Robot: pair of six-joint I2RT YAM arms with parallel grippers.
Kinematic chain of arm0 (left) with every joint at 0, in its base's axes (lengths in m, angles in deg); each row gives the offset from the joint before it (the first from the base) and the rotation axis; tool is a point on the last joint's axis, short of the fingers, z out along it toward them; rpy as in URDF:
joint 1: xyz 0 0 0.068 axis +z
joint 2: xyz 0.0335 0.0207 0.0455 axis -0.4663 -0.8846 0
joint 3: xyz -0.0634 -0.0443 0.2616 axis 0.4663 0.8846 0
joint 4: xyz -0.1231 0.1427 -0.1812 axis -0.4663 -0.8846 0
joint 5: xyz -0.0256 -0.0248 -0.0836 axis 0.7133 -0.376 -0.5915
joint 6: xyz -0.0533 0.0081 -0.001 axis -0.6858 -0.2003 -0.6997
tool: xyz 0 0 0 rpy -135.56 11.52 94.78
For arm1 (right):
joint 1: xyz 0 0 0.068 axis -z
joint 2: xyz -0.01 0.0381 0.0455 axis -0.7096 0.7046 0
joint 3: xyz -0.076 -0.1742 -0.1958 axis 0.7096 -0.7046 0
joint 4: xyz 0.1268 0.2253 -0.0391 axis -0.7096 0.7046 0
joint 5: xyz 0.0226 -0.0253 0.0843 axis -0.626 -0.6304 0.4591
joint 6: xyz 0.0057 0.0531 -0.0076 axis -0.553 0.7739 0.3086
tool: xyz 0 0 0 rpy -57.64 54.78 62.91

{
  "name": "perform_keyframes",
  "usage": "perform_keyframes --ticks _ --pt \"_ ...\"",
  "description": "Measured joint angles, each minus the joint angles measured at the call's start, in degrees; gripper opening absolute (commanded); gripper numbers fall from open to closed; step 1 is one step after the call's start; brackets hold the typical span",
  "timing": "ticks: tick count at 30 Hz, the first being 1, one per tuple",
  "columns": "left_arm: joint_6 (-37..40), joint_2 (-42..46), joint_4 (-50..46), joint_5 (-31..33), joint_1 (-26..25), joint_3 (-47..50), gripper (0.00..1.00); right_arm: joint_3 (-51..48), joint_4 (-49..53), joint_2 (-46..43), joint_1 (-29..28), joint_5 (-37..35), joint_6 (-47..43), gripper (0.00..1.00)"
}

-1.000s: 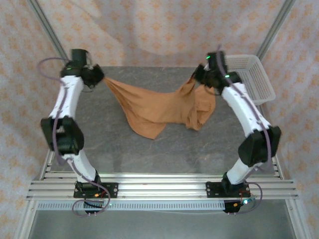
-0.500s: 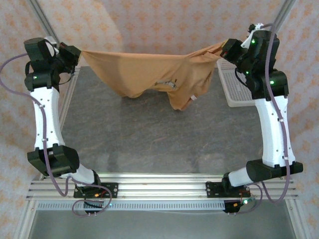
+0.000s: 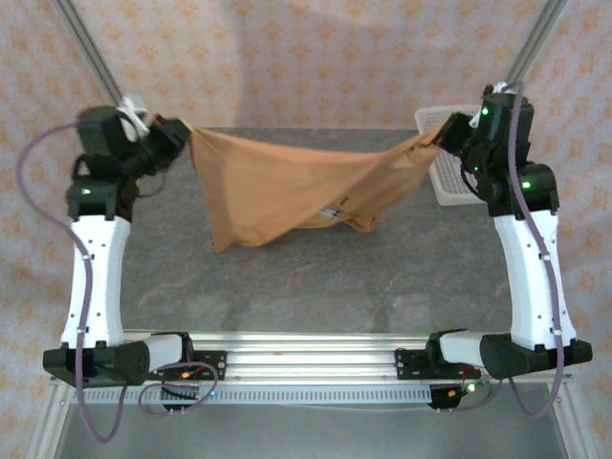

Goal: Fold the inside-out t-shirt

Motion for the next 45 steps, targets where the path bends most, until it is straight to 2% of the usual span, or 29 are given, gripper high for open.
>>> perform_keyframes --ticks 2,4,10,20,22,23,24,25,27,28,31,33,38,45 --pt "0.5 -1.4 0.8 0.8 -3.0 6.0 0.00 -5.6 -0.3 0.7 2.8 -0.2 0.7 0.00" --pt "0.9 -6.4 1.8 1.9 -4.5 9.6 0.00 -9.8 -0.6 3.3 5.4 -0.2 1.6 0.00" --pt "3.7 -24.4 3.2 4.7 -5.9 11.0 0.00 -14.4 -1.1 13.1 8.2 0.8 2.9 0.00" --pt "8.1 -51.0 3.2 5.0 -10.4 -7.7 0.02 -16.4 -5.4 14.6 8.1 4.2 4.0 0.00" --pt "9.1 -54.9 2.4 5.4 -10.5 -11.6 0.33 -17.0 -5.9 14.8 8.1 4.6 4.1 0.00" --pt "9.3 -56.4 2.1 5.7 -10.4 -13.1 0.45 -17.2 -5.9 14.9 8.1 4.9 4.2 0.00" --pt "9.6 -57.2 1.7 6.0 -10.4 -14.2 0.53 -17.3 -6.0 15.1 8.1 5.1 4.2 0.00" --pt "9.9 -57.5 1.3 6.2 -10.3 -14.8 0.57 -17.6 -6.3 15.3 8.1 5.4 4.2 0.00" --pt "11.0 -57.2 0.2 6.4 -10.2 -15.3 0.58 -17.8 -6.4 15.6 8.1 5.7 4.2 0.00" --pt "11.6 -56.7 -0.1 6.7 -10.2 -15.3 0.57 -17.9 -6.4 15.7 8.1 5.9 4.2 0.00" --pt "13.4 -52.8 -0.5 8.0 -10.2 -12.3 0.40 -18.1 -6.9 15.8 8.1 6.4 4.2 0.00" --pt "14.5 -48.2 -0.4 8.0 -10.2 -8.1 0.34 -18.1 -7.0 15.8 7.9 6.6 4.2 0.00" --pt "15.7 -38.7 1.0 7.4 -10.3 1.6 0.33 -18.1 -7.2 15.8 7.2 7.0 4.2 0.00" --pt "15.7 -39.6 3.3 7.0 -10.4 7.3 0.34 -18.1 -7.6 15.9 5.9 7.2 4.3 0.00"
